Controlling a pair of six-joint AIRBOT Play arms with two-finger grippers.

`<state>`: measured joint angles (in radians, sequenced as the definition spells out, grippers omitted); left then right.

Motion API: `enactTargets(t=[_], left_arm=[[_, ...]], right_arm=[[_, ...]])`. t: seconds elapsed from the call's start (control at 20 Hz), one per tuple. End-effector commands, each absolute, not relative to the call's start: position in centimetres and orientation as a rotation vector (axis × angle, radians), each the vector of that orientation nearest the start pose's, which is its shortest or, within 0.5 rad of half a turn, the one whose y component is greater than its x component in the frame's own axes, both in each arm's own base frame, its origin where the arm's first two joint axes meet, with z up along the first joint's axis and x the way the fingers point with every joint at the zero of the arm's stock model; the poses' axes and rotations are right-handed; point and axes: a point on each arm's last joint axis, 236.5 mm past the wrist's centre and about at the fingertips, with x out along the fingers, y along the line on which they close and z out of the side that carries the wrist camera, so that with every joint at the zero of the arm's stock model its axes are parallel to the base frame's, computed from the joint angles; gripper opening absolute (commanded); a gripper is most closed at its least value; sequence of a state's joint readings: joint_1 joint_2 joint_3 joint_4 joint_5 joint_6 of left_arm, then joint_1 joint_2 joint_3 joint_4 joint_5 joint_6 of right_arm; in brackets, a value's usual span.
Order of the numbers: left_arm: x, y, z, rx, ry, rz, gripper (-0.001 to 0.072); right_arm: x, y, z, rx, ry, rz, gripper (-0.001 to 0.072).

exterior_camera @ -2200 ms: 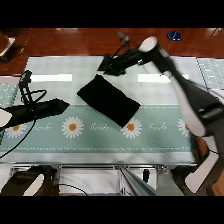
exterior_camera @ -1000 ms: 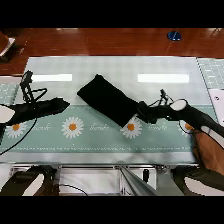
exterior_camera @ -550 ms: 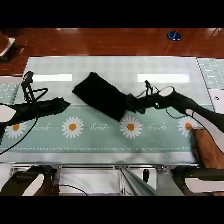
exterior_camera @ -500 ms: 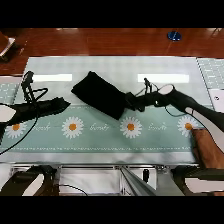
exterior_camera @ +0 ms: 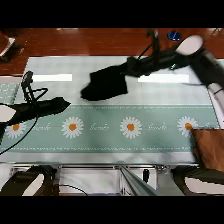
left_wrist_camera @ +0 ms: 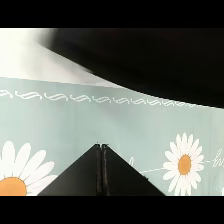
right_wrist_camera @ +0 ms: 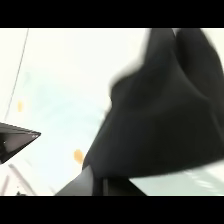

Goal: Fold the shirts.

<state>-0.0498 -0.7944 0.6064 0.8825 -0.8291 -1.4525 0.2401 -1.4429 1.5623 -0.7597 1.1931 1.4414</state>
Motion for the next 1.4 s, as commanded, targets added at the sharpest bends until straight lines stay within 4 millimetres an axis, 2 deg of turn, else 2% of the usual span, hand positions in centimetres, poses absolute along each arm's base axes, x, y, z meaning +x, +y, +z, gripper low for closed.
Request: enactTargets(t=[0.0,0.15,0.3,0.4,0.55,0.6,0.7,0.85,1.0,1.2,1.3,1.35], left_arm=[[30.7,-12.7,3.3,-0.549,0.977,-0.330,0.0014],[30.6,-12.8,3.2,-0.548,0.981,-0.332,0.0014],[30.6,-12.8,3.2,-0.549,0.981,-0.331,0.0014],[30.6,-12.8,3.2,-0.549,0.981,-0.332,0.0014],[30.6,-12.7,3.2,-0.549,0.980,-0.331,0.0014],[30.7,-12.7,3.2,-0.549,0.978,-0.330,0.0014],[30.7,-12.7,3.2,-0.549,0.978,-0.330,0.0014],[30.7,-12.7,3.2,-0.549,0.978,-0.330,0.0014],[30.7,-12.7,3.2,-0.548,0.978,-0.330,0.0014],[30.7,-12.7,3.1,-0.550,0.983,-0.328,0.0014],[30.4,-13.4,3.0,-0.540,0.993,-0.346,0.0014],[30.2,-14.0,2.9,-0.530,0.999,-0.364,0.0014]], right_arm=[[40.9,19.9,21.4,0.346,0.984,0.664,0.0027],[40.0,11.9,24.4,0.378,0.983,0.495,0.0027],[38.2,3.8,26.0,0.471,0.973,0.304,0.0027],[35.7,-1.0,26.0,0.527,0.998,0.183,0.0027],[31.0,-7.5,24.9,0.573,1.064,-0.050,0.0027],[30.1,-8.9,25.1,0.597,1.043,-0.099,0.0027],[28.4,-10.5,24.8,0.654,1.025,-0.167,0.0027],[24.1,-12.0,21.7,0.728,1.077,-0.347,0.0026],[17.7,-14.4,17.6,0.772,1.153,-0.640,0.0027],[7.4,-18.3,15.5,0.687,1.256,-1.037,0.0027],[4.4,-18.3,14.4,0.758,1.267,-1.177,0.0028],[4.0,-18.0,13.4,0.779,1.294,-1.173,0.0028]])
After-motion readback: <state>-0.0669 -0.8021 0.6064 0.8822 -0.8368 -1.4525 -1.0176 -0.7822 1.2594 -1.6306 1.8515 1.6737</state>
